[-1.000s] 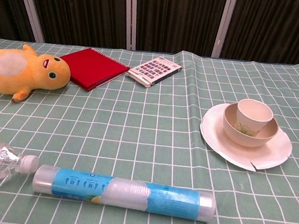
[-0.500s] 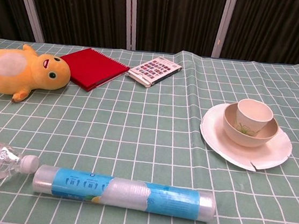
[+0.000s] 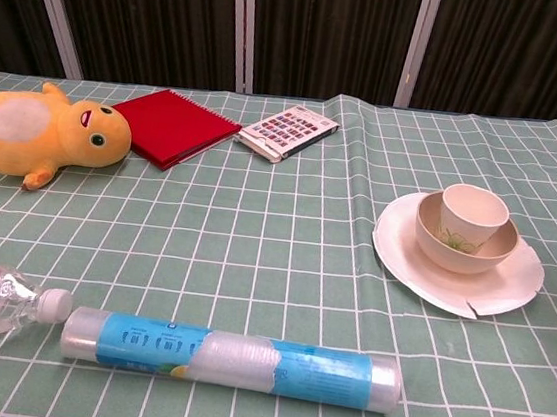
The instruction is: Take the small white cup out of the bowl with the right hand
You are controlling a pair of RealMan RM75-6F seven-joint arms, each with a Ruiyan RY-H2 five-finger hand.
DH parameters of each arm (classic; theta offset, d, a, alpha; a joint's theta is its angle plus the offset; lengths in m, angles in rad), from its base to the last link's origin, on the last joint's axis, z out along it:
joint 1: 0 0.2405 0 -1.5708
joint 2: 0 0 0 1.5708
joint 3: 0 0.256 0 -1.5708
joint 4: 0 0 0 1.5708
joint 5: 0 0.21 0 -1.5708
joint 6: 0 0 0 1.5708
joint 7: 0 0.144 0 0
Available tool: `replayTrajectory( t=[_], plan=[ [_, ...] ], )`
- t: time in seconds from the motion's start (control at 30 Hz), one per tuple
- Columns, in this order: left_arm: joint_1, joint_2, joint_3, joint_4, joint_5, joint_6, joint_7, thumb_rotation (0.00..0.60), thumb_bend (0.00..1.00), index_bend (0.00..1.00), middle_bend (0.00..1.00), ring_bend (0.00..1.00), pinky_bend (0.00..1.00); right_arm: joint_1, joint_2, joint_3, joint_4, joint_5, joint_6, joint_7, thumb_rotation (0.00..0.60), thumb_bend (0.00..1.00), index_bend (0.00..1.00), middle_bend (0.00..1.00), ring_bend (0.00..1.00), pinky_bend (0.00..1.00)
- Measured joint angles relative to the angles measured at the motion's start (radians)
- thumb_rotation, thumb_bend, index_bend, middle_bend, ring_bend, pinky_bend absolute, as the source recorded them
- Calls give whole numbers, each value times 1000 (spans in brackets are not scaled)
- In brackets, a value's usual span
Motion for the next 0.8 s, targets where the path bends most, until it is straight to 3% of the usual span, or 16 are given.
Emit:
replayTrajectory(
  t=[0.3,0.37,0.47,0.8],
  plan=[
    [-2,1,-2,4,-3,-5,-9,600,0,0,0,0,0,120,-117,63,71,193,-151,-99,600,150,557,0,0,0],
    [-3,2,-2,5,-5,-9,-12,600,0,0,0,0,0,143,-140,74,90,224,-168,-120,600,152,521,0,0,0],
    [-4,3,-2,6,-6,-10,-17,600,0,0,0,0,0,162,-161,83,105,257,-184,-135,600,153,463,0,0,0],
    [-7,6,-5,10,-17,-20,-28,600,0,0,0,0,0,217,-227,89,178,349,-226,-164,600,167,474,0,0,0]
  ],
)
